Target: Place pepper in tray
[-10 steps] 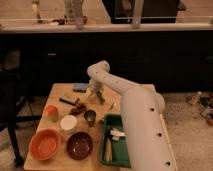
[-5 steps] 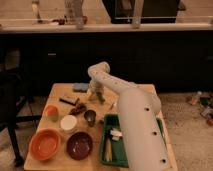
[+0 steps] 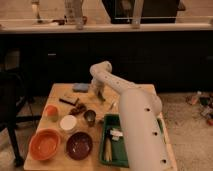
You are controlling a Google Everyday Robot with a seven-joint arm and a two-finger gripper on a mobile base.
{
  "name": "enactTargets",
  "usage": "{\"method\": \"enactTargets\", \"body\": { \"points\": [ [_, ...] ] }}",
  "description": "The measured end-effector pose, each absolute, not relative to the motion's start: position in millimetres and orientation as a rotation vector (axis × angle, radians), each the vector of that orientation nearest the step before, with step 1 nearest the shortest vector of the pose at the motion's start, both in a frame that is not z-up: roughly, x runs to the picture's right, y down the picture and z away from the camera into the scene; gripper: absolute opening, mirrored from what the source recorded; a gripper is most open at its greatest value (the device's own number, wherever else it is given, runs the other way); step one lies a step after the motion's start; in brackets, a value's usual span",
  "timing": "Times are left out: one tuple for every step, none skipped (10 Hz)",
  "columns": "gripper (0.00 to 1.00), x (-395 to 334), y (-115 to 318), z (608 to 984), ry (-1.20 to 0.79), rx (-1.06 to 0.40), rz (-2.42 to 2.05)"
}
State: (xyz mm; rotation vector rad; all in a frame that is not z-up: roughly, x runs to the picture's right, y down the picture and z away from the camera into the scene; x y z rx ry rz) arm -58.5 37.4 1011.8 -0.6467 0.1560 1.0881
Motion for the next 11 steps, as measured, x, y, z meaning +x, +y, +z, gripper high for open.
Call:
{"method": "enactTargets", "body": {
  "points": [
    [0.03, -58.6, 38.2, 1011.0, 0.159, -0.649, 1.086],
    [0.0, -58.3, 39.3, 1010.7, 0.161, -0.651, 1.086],
    [0.0, -58.8, 40.2, 1010.4, 0.162, -0.653, 1.085],
    [0.0, -61.4, 42.3, 1005.7, 0.148, -0.663, 1.066],
    [0.0, -62.7, 43.1, 994.9, 0.107, -0.674, 1.029],
    [0.0, -62.4, 41.5, 978.9, 0.062, -0.679, 0.989],
    [0.0, -60.7, 36.2, 963.8, 0.022, -0.681, 0.96],
    [0.0, -63.0, 32.7, 952.8, -0.011, -0.683, 0.936],
    [0.0, -63.4, 26.0, 937.3, -0.062, -0.68, 0.908],
    [0.0, -61.8, 21.9, 929.2, -0.083, -0.677, 0.898],
    [0.0, -59.3, 18.8, 922.4, -0.104, -0.673, 0.889]
  ]
}}
